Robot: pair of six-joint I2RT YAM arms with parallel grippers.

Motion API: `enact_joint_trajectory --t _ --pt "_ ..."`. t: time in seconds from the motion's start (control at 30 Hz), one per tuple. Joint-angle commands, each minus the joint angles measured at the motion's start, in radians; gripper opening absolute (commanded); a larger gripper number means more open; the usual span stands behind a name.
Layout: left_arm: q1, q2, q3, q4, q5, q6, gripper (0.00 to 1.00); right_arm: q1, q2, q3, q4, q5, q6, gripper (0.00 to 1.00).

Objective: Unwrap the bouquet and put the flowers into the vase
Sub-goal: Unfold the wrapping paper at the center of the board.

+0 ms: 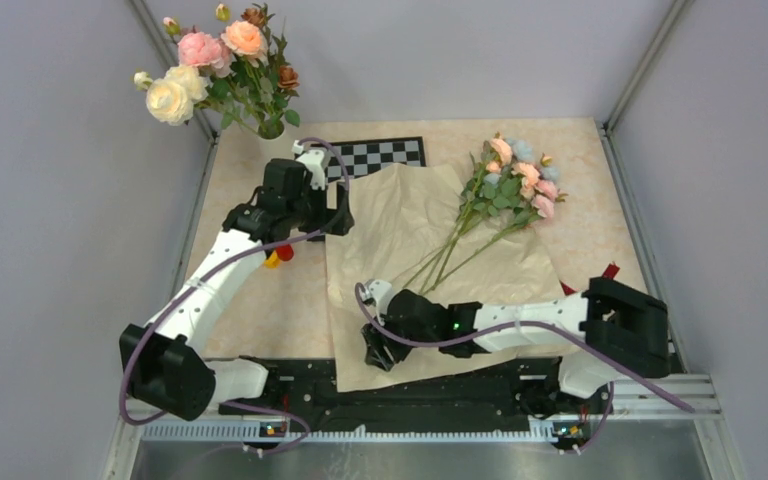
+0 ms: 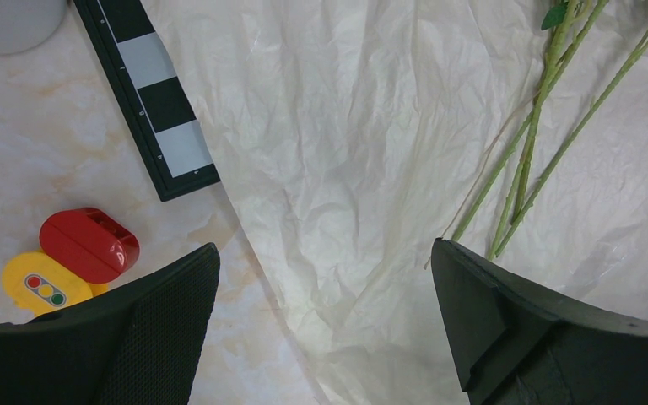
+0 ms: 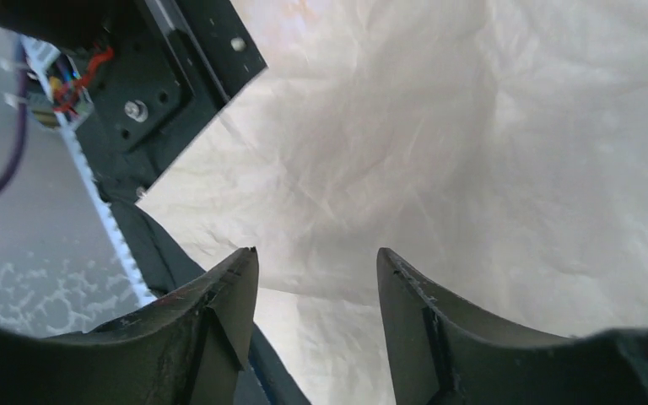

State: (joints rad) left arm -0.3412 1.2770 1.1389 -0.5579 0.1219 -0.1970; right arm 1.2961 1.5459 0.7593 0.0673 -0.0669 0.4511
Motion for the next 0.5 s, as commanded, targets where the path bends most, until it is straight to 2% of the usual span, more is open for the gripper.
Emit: enact_joint_trajectory --t 0.0,0.13,0.23,0.47 --pt "0.0 -0.048 -0.016 0.04 -0.015 -0.005 0.99 0.013 -0.143 0.047 -0.027 0.102 0.006 0.58" --pt "0.0 -0.08 -0.035 0.069 -0.033 -0.001 0.99 0.004 -0.237 0.098 -0.177 0.204 -0.02 0.67" --pt "0.001 -0.113 -0.054 0.095 -0.057 0.003 0.99 -0.05 -0.305 0.133 -0.268 0.224 -0.031 0.69" --pt "0.001 -0.155 -0.082 0.129 -0.154 -0.004 0.99 -0.317 -0.403 0.194 -0.423 0.199 -0.007 0.69"
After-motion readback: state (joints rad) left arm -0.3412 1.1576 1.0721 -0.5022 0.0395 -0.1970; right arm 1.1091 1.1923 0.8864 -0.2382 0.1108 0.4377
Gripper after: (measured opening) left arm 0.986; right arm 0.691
